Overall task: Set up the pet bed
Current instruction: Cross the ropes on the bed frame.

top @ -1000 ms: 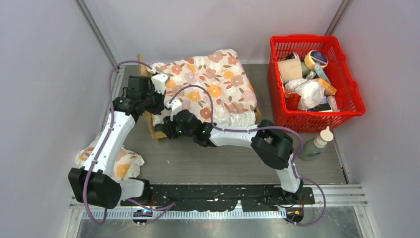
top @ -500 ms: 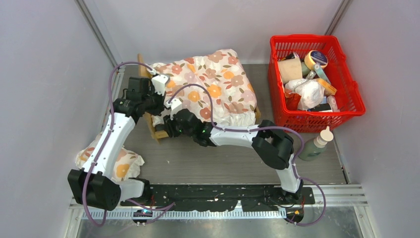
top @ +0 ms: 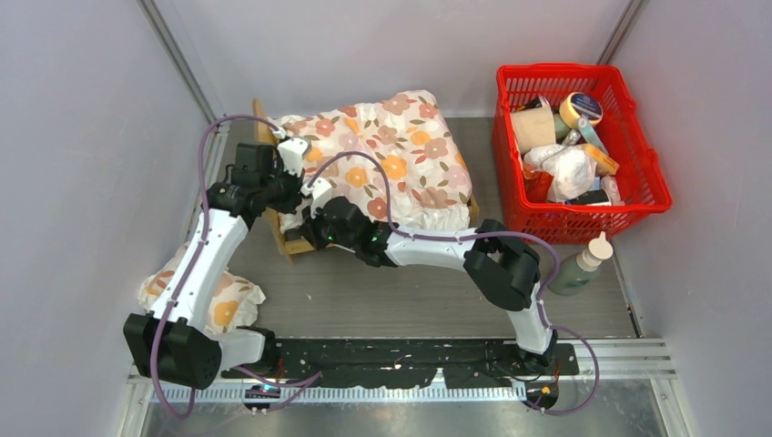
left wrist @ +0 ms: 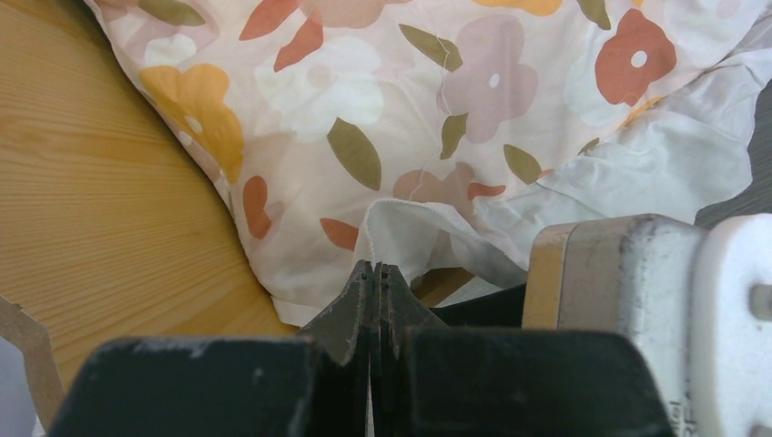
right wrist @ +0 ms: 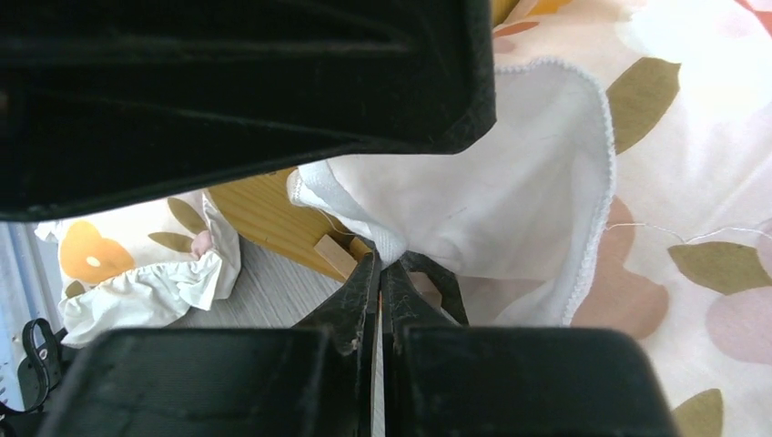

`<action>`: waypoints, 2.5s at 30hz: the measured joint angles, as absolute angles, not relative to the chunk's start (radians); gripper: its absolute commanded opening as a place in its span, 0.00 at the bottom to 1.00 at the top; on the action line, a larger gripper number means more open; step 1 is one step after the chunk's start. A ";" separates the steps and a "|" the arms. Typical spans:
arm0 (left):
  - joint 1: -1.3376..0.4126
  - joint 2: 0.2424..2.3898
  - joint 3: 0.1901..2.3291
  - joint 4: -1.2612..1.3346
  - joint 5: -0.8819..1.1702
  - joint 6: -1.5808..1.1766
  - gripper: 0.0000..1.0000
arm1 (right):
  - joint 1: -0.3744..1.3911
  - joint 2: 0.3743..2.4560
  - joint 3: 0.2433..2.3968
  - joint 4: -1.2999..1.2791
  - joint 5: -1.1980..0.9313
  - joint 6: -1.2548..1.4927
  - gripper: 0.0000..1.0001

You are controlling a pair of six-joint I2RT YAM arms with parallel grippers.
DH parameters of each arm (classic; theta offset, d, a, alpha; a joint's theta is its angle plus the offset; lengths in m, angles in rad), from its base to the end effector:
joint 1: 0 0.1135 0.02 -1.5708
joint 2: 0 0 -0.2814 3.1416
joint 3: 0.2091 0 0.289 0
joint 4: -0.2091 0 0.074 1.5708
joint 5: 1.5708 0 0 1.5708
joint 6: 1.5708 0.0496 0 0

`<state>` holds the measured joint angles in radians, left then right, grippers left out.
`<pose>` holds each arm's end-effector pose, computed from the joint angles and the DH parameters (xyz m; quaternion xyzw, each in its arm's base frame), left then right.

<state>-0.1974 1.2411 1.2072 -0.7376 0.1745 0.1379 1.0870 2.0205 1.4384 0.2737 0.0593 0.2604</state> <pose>0.2940 -0.0676 0.3445 0.1866 0.8992 -0.0918 0.3851 0.2487 0.4670 0.2241 -0.3081 0.7460 0.3493 0.4759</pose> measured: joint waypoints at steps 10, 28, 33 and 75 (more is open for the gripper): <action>-0.205 1.232 1.193 -0.738 0.156 0.136 0.00 | 1.091 2.025 1.438 0.255 0.052 0.247 0.05; -0.223 1.043 0.981 -0.661 0.149 0.046 0.00 | 1.099 2.033 1.271 0.545 0.006 0.102 0.05; -0.223 1.006 0.965 -0.591 0.149 0.007 0.00 | 1.104 2.012 1.233 0.590 0.087 0.063 0.05; -0.220 1.502 1.475 -0.581 0.191 -0.100 0.00 | 1.053 1.802 1.145 0.533 0.579 0.119 0.61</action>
